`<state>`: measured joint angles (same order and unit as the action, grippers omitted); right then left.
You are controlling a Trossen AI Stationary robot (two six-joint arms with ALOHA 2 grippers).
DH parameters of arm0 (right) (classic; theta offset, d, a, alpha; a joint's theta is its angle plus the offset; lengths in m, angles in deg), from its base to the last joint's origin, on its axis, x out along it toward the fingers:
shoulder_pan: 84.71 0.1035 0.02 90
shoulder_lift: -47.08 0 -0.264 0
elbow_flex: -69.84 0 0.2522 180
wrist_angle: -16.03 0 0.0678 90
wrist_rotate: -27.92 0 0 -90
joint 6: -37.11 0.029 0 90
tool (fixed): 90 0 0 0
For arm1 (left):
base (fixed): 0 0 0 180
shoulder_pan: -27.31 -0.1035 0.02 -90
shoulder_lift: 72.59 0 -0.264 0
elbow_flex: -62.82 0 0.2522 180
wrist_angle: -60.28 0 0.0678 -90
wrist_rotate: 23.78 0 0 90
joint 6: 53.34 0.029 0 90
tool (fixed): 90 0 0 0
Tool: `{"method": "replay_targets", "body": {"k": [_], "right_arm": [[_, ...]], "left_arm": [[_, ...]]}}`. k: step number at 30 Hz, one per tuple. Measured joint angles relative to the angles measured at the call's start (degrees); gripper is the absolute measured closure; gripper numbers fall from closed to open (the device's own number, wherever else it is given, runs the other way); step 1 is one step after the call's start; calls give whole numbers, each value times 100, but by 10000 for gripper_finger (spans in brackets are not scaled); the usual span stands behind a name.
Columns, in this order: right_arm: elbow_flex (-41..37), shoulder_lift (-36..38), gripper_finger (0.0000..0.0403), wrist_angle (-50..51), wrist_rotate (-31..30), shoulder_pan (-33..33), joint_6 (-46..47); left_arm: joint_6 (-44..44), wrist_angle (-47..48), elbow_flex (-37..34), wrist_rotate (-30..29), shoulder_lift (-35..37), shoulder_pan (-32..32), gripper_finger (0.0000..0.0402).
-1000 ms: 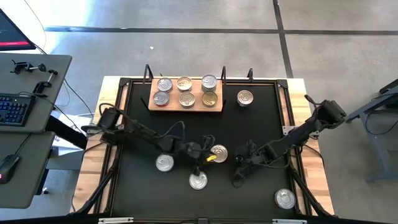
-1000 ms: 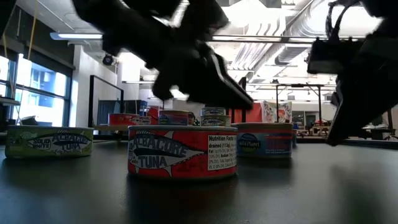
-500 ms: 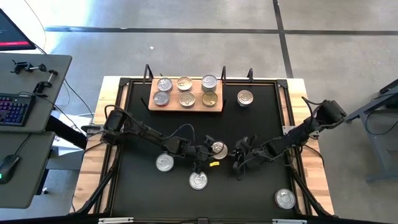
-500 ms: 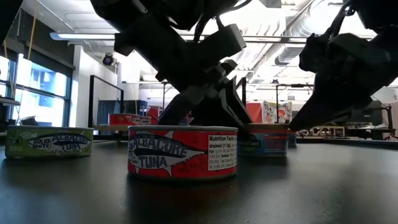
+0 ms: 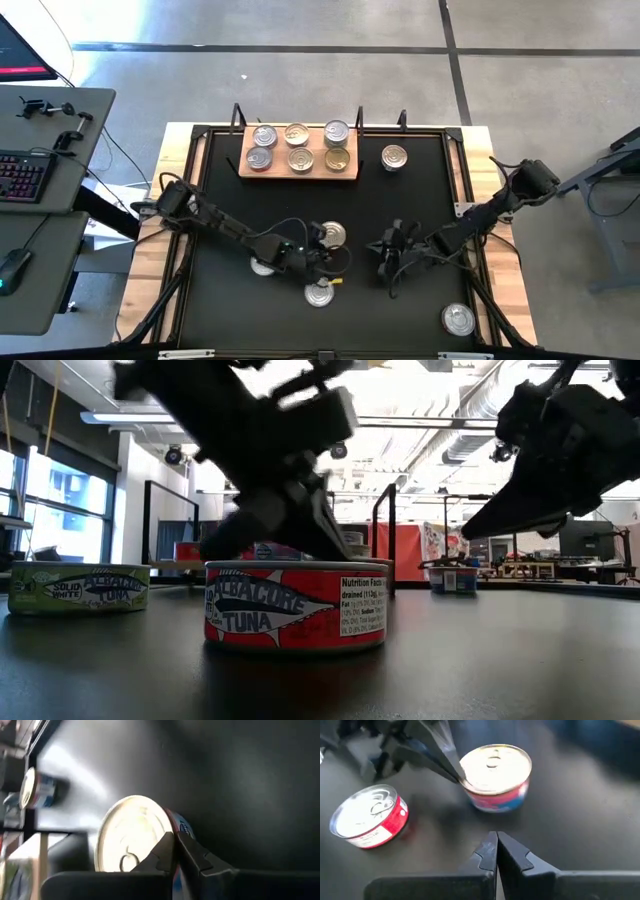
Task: Stack canned seafood by type on shelf
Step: Stack the blue and pink tuna can on top of the blue and pink tuna can on the shelf
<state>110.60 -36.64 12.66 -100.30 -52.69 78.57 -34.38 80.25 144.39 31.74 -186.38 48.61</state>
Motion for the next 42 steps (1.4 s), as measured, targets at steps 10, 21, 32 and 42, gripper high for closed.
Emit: {"method": "replay_targets", "body": {"k": [10,21,32,42], "right_arm": [[-2,24,403,7,-181,73,-167],[-2,22,403,12,-216,73,-189],[-9,20,403,14,-353,71,-299],[-9,18,403,15,-371,71,-294]], "left_arm": [[-934,1200,11,-1233,697,348,401],[-1986,2220,11,-2262,1556,303,402],[-1068,2398,15,-1491,2571,-1702,400],[136,1368,15,-853,2349,-3368,400]]}}
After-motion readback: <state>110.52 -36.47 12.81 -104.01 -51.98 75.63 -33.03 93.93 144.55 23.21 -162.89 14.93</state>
